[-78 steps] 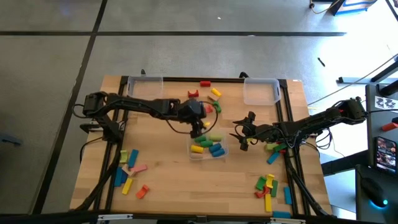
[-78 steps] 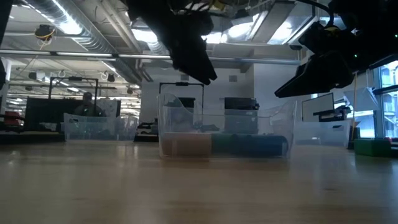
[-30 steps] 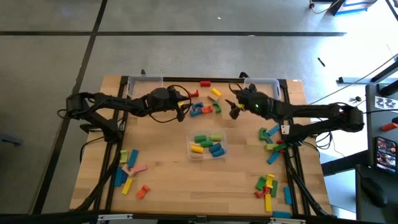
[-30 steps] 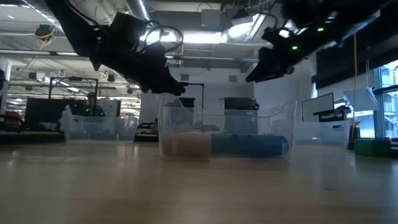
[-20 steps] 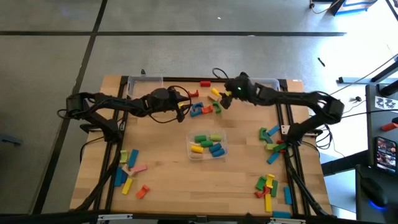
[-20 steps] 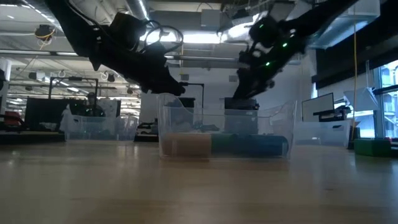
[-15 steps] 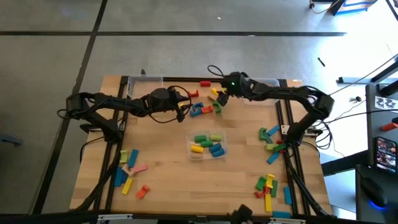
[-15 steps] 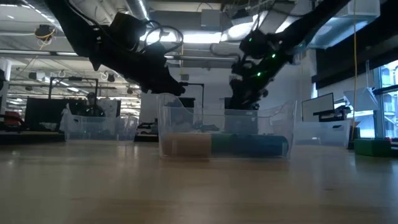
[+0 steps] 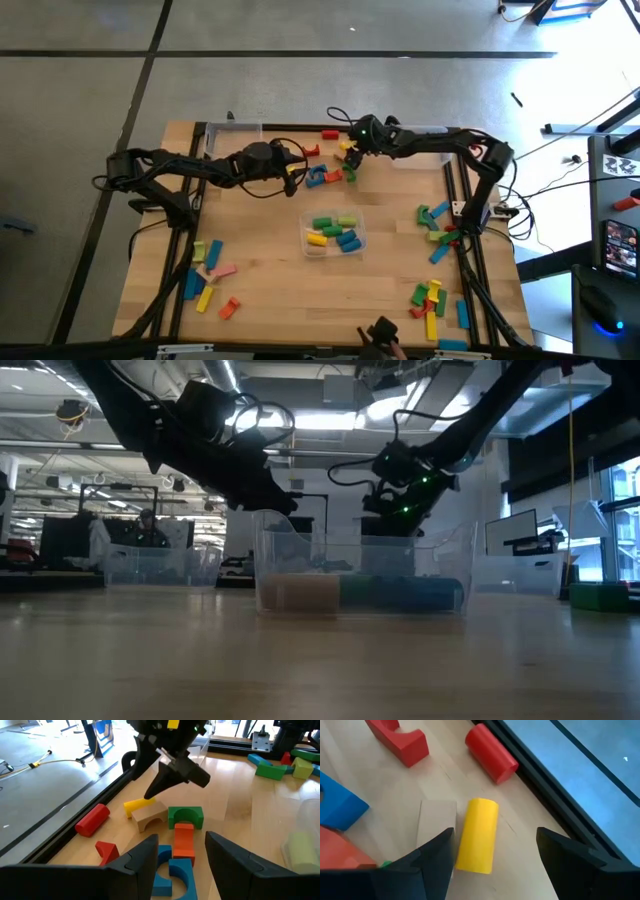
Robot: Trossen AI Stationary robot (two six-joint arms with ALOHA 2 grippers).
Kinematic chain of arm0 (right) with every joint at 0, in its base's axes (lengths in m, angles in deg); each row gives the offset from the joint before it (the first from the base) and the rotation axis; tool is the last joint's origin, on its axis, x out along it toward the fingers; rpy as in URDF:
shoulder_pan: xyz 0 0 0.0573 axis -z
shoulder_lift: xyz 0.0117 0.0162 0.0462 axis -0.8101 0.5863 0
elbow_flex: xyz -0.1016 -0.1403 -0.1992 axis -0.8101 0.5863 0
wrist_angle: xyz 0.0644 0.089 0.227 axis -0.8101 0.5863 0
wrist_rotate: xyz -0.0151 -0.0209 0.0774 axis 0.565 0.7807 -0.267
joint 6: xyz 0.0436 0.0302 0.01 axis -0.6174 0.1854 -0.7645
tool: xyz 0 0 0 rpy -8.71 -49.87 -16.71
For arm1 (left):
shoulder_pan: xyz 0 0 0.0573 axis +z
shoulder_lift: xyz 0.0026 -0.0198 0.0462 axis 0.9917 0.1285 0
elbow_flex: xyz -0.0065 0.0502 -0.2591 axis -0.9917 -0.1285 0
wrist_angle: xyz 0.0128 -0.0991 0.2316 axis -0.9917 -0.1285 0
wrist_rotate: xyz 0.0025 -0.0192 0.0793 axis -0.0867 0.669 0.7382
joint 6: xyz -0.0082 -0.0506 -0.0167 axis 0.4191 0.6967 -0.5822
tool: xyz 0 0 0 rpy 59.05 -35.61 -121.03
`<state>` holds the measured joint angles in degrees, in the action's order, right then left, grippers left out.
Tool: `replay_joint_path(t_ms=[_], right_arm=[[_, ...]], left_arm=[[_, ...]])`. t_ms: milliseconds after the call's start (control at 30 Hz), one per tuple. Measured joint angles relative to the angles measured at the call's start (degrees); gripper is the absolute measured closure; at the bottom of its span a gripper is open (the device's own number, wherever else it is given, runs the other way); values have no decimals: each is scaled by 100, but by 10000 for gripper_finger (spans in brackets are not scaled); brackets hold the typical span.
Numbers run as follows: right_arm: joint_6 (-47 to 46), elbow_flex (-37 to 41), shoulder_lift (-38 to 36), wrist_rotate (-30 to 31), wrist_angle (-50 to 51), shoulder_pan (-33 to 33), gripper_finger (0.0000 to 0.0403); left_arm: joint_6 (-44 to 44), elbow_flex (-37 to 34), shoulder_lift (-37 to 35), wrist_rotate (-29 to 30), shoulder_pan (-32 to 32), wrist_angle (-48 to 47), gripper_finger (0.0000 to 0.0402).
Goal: Sort blocks by size
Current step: Put the yellow cylindrical block into the bottom transparent bin
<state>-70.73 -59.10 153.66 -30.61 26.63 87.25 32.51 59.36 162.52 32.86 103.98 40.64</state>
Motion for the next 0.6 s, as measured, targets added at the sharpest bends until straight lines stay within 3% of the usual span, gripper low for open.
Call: replay_joint_path(t_ms=[600], right_arm=[[97,-3,403,285,-190,0,130]], left_arm=[[4,0,2,0,0,-2,243]])
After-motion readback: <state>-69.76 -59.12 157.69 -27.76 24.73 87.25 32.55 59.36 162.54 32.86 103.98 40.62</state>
